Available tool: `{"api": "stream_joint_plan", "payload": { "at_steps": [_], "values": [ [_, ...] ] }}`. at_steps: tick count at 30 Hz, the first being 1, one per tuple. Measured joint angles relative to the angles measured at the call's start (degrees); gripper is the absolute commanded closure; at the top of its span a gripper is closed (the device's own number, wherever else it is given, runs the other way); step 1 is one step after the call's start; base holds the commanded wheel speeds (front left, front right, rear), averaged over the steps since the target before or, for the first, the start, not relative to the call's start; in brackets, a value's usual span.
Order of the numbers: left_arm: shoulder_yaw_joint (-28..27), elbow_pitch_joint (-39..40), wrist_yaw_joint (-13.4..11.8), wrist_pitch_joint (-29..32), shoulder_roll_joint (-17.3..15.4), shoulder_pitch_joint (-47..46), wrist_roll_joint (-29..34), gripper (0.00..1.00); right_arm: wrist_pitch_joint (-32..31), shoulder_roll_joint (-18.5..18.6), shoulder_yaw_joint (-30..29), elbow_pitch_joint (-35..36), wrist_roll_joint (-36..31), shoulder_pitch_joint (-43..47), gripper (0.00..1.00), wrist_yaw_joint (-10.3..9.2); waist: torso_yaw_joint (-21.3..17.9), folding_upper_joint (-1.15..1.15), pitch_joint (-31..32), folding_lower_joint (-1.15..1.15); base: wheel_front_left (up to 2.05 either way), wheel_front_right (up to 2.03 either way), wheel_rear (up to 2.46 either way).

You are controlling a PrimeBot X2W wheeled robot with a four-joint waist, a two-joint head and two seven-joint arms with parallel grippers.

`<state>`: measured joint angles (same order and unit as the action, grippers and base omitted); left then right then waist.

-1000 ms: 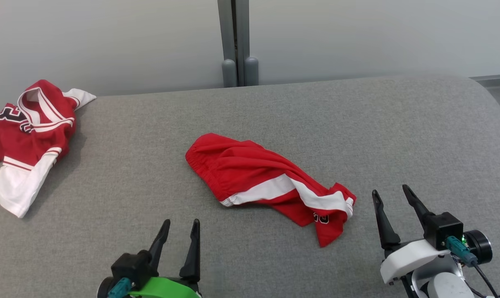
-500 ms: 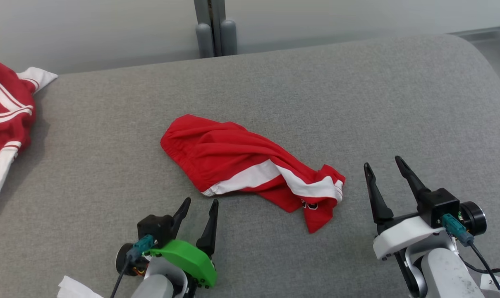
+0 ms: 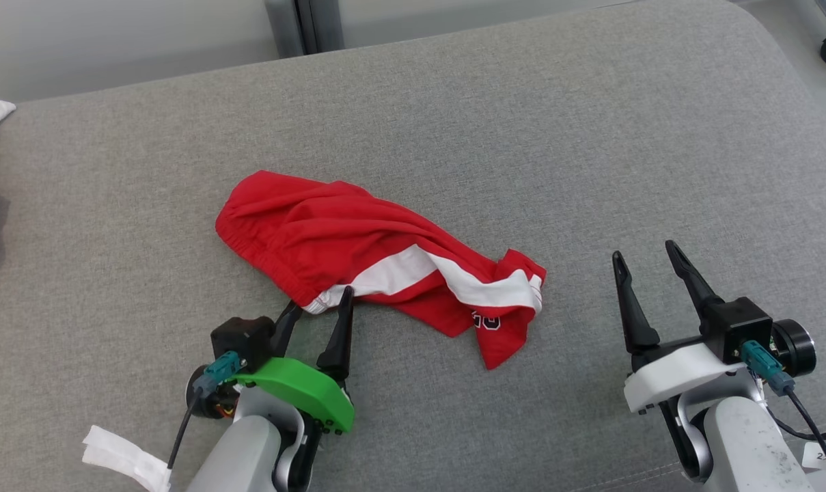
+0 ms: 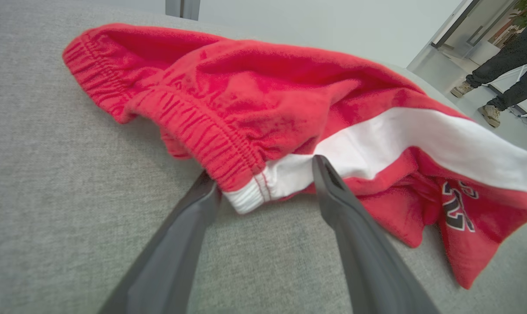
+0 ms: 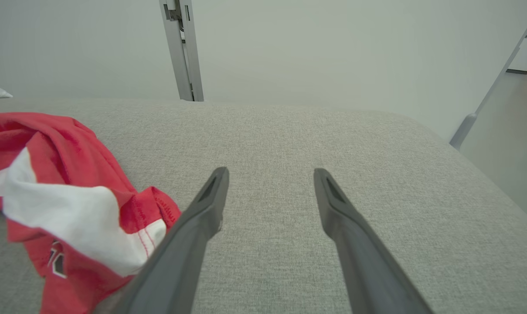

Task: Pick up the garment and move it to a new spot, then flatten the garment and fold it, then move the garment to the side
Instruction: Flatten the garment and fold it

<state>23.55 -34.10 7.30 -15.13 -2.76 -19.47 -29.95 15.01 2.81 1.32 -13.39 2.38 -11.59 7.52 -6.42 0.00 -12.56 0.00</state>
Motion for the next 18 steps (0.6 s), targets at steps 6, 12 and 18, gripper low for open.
{"api": "stream_joint_plan", "payload": {
  "at_steps": [6, 12, 18],
  "values": [
    [1.9, 0.5, 0.0, 0.0, 0.0, 0.7, 0.0, 1.0, 0.0, 0.0, -0.7, 0.1, -0.3, 0.0, 0.0, 0.0, 0.5, 0.0, 0.2, 0.0, 0.0, 0.0, 0.0],
    [0.4, 1.6, 0.0, 0.0, -0.2, 1.1, 1.2, 1.0, 0.0, 0.0, -0.7, 0.0, -0.5, 0.0, 0.0, 0.0, 1.2, 0.0, 0.9, 0.0, 0.0, 0.0, 0.0],
    [-5.4, 5.9, 0.0, 0.0, -2.2, 3.1, 3.6, 1.0, 0.0, 0.0, 0.2, -0.8, -2.4, 0.2, 0.0, 0.0, 2.2, 0.0, 1.8, 0.0, 0.0, 0.0, 0.0]
  ]
}}
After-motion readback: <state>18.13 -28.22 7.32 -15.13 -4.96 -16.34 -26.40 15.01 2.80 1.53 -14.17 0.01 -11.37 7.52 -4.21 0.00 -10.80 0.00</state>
